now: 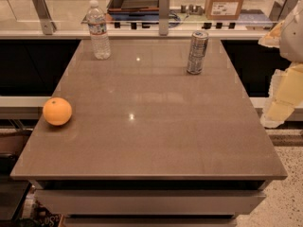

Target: Move redbull can near orange

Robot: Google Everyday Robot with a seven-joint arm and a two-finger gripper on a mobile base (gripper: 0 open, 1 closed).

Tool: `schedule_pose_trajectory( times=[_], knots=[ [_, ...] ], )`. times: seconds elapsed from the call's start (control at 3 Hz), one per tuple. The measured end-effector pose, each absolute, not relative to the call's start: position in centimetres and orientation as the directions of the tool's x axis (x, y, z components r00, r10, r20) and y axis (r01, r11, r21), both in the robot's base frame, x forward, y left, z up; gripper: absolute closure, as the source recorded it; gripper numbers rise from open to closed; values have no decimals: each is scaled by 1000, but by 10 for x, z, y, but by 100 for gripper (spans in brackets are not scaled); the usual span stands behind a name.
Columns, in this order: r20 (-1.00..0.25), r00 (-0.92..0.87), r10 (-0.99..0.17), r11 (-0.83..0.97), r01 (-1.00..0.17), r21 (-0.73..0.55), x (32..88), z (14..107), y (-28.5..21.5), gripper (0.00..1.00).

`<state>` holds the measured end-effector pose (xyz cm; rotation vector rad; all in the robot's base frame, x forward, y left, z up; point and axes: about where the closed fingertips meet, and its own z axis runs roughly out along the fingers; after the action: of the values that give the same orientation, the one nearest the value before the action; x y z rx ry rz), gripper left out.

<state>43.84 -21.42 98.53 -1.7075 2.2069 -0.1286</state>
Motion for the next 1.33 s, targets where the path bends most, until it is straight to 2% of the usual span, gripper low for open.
schedule_pose_trajectory(
  times=[0.33, 0.67, 1.33],
  knots=[
    [-215, -215, -953, 271, -921, -279, 438, 985, -214, 0],
    [-274, -231, -934, 311, -902, -300, 449, 986, -222, 0],
    [-513, -285, -810, 499, -794, -348, 501, 983, -236, 0]
  ],
)
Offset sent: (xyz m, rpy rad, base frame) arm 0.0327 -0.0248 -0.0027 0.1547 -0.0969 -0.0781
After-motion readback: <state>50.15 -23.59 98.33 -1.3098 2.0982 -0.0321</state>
